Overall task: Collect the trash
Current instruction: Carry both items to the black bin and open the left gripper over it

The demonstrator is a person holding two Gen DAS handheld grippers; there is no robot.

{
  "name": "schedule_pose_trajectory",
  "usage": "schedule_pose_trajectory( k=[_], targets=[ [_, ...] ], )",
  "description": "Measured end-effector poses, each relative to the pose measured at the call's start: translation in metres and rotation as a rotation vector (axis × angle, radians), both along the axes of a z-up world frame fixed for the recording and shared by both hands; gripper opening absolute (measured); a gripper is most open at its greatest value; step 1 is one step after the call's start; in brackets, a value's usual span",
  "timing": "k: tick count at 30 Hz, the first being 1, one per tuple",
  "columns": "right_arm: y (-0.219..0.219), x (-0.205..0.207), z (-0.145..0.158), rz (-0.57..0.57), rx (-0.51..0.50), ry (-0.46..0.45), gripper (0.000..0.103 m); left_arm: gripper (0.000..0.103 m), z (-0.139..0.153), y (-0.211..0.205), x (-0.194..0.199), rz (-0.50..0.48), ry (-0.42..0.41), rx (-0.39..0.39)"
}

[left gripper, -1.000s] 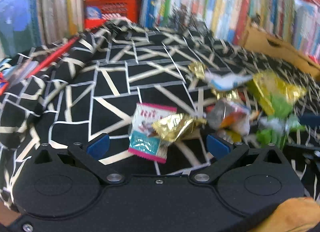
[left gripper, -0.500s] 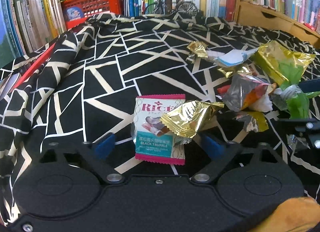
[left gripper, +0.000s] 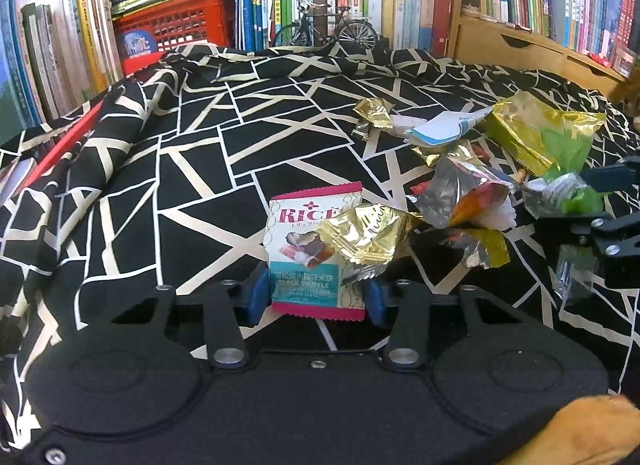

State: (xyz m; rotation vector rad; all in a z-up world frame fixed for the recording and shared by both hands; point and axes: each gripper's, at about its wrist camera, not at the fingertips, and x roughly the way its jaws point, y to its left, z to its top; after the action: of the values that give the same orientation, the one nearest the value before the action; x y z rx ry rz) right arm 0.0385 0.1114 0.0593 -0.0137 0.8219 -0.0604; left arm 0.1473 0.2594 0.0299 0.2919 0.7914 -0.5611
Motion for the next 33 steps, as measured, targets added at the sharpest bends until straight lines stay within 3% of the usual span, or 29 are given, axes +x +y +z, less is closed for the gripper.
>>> schedule_pose_trajectory(
  k=[8, 14, 21, 33],
  targets=[
    [0.014, -0.007, 0.016, 0.012, -0.007, -0.062, 0.067, 0.045, 0.010, 0.021, 0.000, 0.072, -0.018, -0.035],
    [0.023, -0.013, 0.030, 0.007, 0.051, -0.120, 0.067, 0.045, 0.021, 0.046, -0.010, 0.138, -0.044, -0.068],
    [0.049, -0.015, 0.040, 0.096, 0.079, -0.148, 0.067, 0.045, 0.030, 0.081, -0.024, 0.225, -0.058, -0.096],
    [0.115, -0.006, 0.043, 0.351, 0.120, -0.151, 0.067, 0.045, 0.038, 0.146, -0.061, 0.412, -0.080, -0.098]
  ],
)
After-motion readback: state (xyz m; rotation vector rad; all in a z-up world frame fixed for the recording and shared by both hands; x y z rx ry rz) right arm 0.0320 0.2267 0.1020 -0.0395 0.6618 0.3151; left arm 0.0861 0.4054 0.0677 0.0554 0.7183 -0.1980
